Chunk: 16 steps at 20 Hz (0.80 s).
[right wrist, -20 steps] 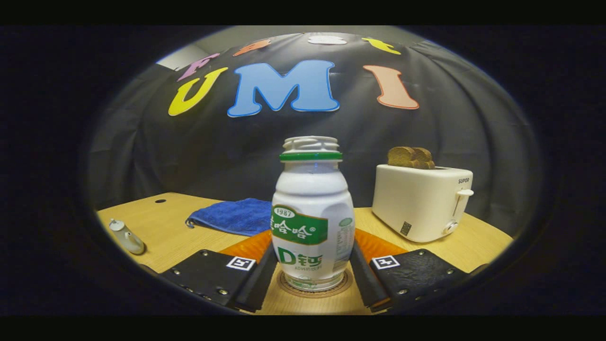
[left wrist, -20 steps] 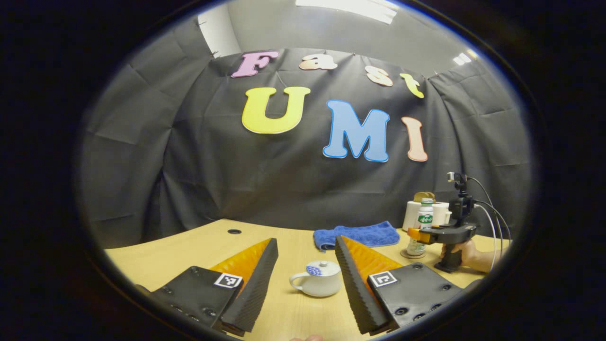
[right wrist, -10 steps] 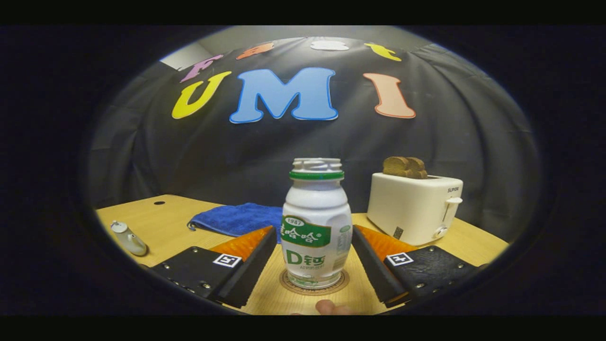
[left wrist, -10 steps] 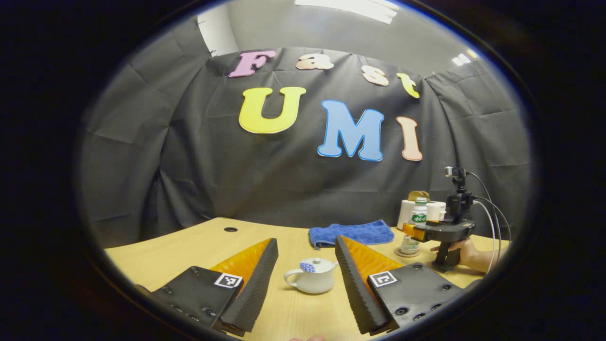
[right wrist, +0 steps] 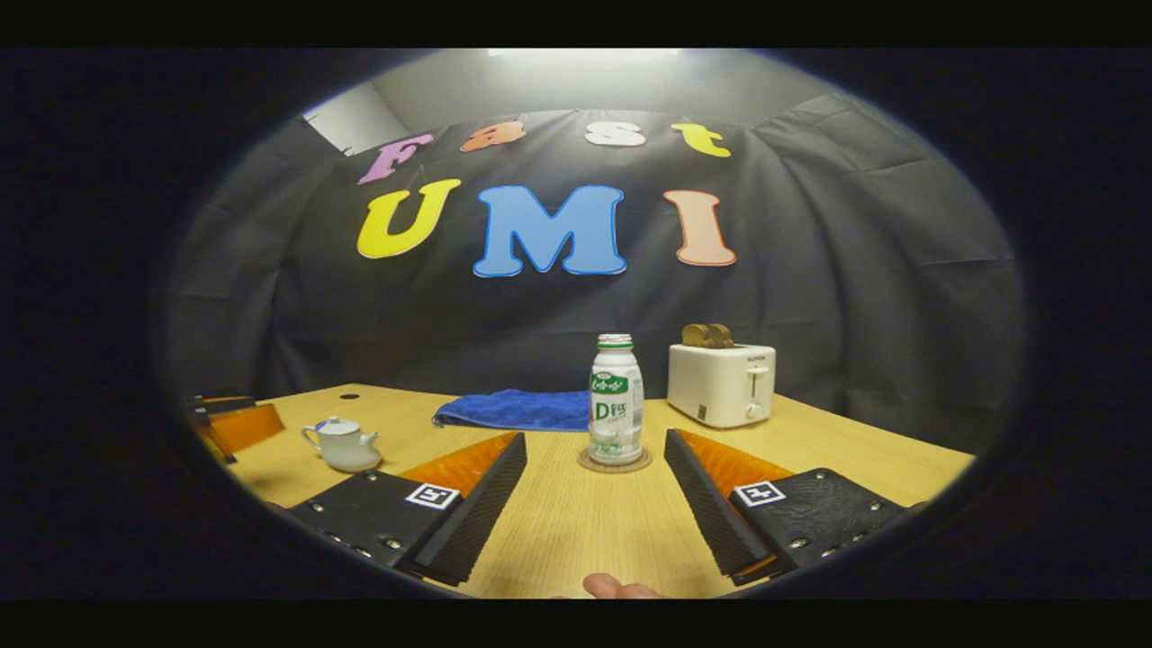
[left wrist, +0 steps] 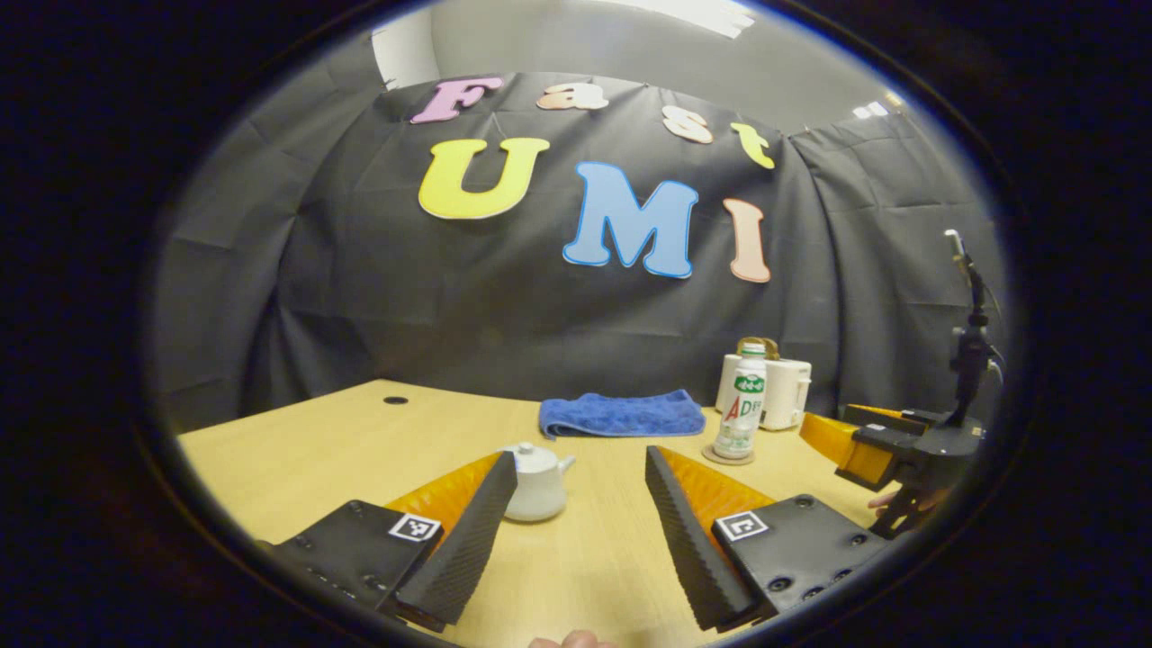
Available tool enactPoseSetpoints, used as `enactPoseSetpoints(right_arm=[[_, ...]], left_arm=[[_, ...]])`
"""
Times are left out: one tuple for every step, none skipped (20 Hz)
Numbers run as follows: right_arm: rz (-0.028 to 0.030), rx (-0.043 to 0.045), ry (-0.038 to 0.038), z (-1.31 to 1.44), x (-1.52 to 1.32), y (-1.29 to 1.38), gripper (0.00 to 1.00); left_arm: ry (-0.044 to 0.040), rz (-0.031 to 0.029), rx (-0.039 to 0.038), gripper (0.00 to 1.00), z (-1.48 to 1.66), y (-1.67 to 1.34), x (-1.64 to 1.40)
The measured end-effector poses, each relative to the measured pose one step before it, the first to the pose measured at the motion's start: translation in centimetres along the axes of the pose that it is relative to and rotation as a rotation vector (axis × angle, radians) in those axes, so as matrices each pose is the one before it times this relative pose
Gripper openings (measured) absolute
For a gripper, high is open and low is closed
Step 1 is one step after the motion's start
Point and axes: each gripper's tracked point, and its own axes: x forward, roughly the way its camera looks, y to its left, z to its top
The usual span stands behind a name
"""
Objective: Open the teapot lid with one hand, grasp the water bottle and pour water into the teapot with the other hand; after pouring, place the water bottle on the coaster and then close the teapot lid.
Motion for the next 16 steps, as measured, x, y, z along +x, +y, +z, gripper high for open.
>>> enactPoseSetpoints(right_arm=[[0.00292,-0.00607,0.01136,-0.938,-0.992,0.715,0.95],[0.00205,-0.00947,0.02779,-0.835,-0.771,0.631,0.95],[0.00423,-0.02436,-0.03242,0.467,-0.861,0.351,0.95],[-0.01667,-0.00111,-0.01081,0.344,-0.519,-0.050,0.97],[0.01318,0.01918,0.02950,-0.604,-0.515,0.621,0.95],[0.00574,-0.00377,0.00421,-0.086,-0.711,0.527,0.95],[-0.02238,-0.00150,-0.02674,0.793,-0.424,-0.337,0.95],[-0.03046,0.00461,0.01216,-0.416,-0.228,-0.737,0.95],[-0.01875,-0.00480,-0.00304,0.175,-0.157,-0.295,0.95],[-0.00934,0.00402,0.00216,-0.147,0.056,-0.006,0.95],[-0.00647,-0.00009,0.00422,-0.094,0.005,0.003,0.95],[-0.00008,-0.00041,0.00094,-0.085,-0.041,-0.018,0.95],[-0.00154,0.00285,-0.00386,0.100,-0.007,-0.014,0.95],[-0.00173,-0.00136,0.00062,0.044,0.040,-0.040,0.95],[-0.00051,-0.00112,0.00316,-0.047,0.071,0.008,0.95],[-0.00022,0.00090,-0.00090,0.017,-0.011,0.004,0.95]], left_arm=[[0.00685,0.00000,0.00096,0.97,-0.681,-1.020,-0.449],[-0.01349,0.01581,0.02421,0.98,0.260,-0.538,-0.438],[-0.02635,0.00648,0.02182,0.98,0.721,-0.648,-0.789],[-0.00812,0.00611,0.01772,0.98,0.034,-0.771,-0.380],[0.02848,-0.01033,0.01222,0.98,-0.724,-1.067,-0.513],[-0.00551,0.01167,0.03497,0.99,-0.169,-0.404,-0.443],[-0.00145,-0.00228,0.02927,0.99,0.325,-0.477,-0.276],[0.00002,-0.00615,-0.01789,1.00,0.247,-0.289,-0.168],[0.00465,0.00745,0.00765,1.00,0.058,-0.166,-0.048],[-0.00057,0.01117,-0.00580,1.00,-0.447,0.472,0.140],[-0.00078,-0.00173,0.00063,1.00,0.040,-0.006,-0.037],[0.00241,-0.01119,-0.00073,1.00,-0.053,-0.287,0.048],[0.00218,-0.01762,-0.00068,1.00,0.046,-0.356,0.037],[0.00058,-0.01688,-0.00129,1.00,-0.029,-0.276,-0.027],[-0.00138,-0.01505,0.00015,1.00,0.047,-0.238,-0.032],[-0.00225,-0.01698,0.00032,1.00,0.035,-0.227,0.113]])
